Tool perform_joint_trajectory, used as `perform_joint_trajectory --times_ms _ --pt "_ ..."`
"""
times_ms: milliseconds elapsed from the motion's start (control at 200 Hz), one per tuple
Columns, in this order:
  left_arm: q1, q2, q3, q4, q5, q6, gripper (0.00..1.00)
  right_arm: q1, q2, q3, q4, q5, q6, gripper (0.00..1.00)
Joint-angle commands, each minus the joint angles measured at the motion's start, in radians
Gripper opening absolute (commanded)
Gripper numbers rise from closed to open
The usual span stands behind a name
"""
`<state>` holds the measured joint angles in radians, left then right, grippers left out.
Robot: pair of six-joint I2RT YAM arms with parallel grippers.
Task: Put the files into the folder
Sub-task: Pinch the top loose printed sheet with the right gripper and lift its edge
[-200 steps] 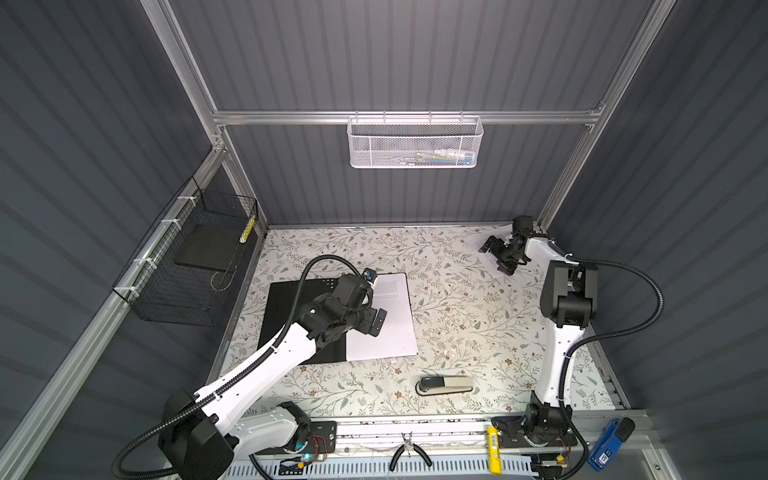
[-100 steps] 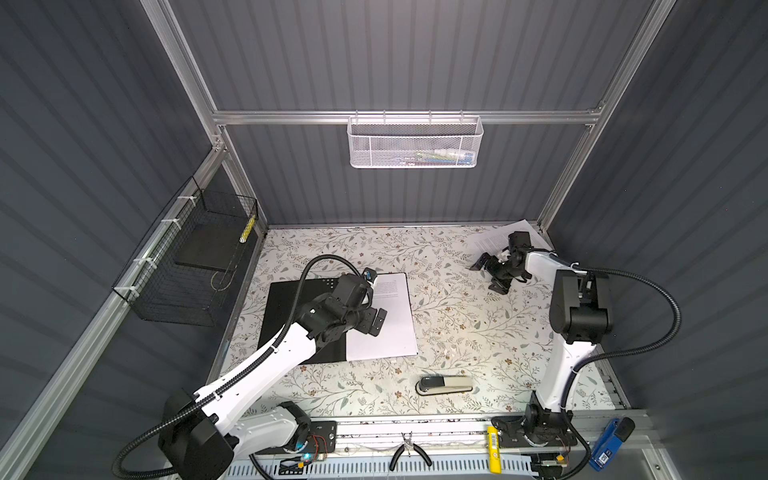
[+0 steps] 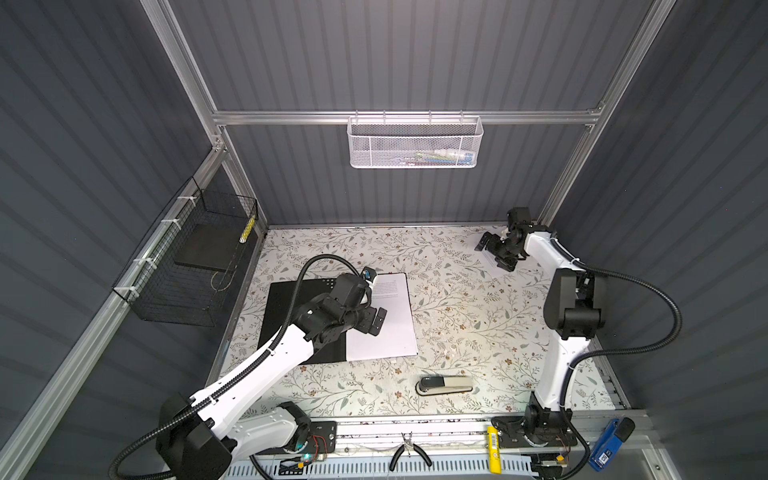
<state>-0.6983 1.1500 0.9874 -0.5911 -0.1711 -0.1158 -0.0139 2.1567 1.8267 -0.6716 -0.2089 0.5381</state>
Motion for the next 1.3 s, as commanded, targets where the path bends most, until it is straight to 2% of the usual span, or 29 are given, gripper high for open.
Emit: perform_joint_trajectory --times_ms 0,155,265,390,545,976,1296 --pt "0.009 -0.019 0.026 -0.016 0.001 -0.013 1.0 0.0 0.118 0.14 -0.19 0.131 -0.039 0.99" --pt "0.008 -0.017 0.027 -0.015 0.001 -0.012 1.0 -0.005 0.239 0.304 -0.251 0.163 -0.034 0.99" --pt "0.008 -0.014 0.027 -0.015 0.007 -0.012 1.0 -0.008 0.285 0.344 -0.257 0.127 -0.006 0.99" --pt "0.008 -0.019 0.027 -0.015 0.0 -0.012 1.0 -0.004 0.305 0.343 -0.278 0.088 0.047 0.99" --pt "0.009 -0.037 0.029 -0.015 -0.015 -0.01 1.0 0.008 0.275 0.282 -0.285 0.101 0.106 0.99" --pt "0.008 -0.067 0.045 -0.008 0.006 -0.04 1.0 0.036 0.033 -0.144 -0.094 -0.011 0.142 0.99" --pt "0.008 -0.046 0.092 -0.007 0.1 -0.059 1.0 0.184 -0.252 -0.626 0.088 -0.109 0.103 0.99"
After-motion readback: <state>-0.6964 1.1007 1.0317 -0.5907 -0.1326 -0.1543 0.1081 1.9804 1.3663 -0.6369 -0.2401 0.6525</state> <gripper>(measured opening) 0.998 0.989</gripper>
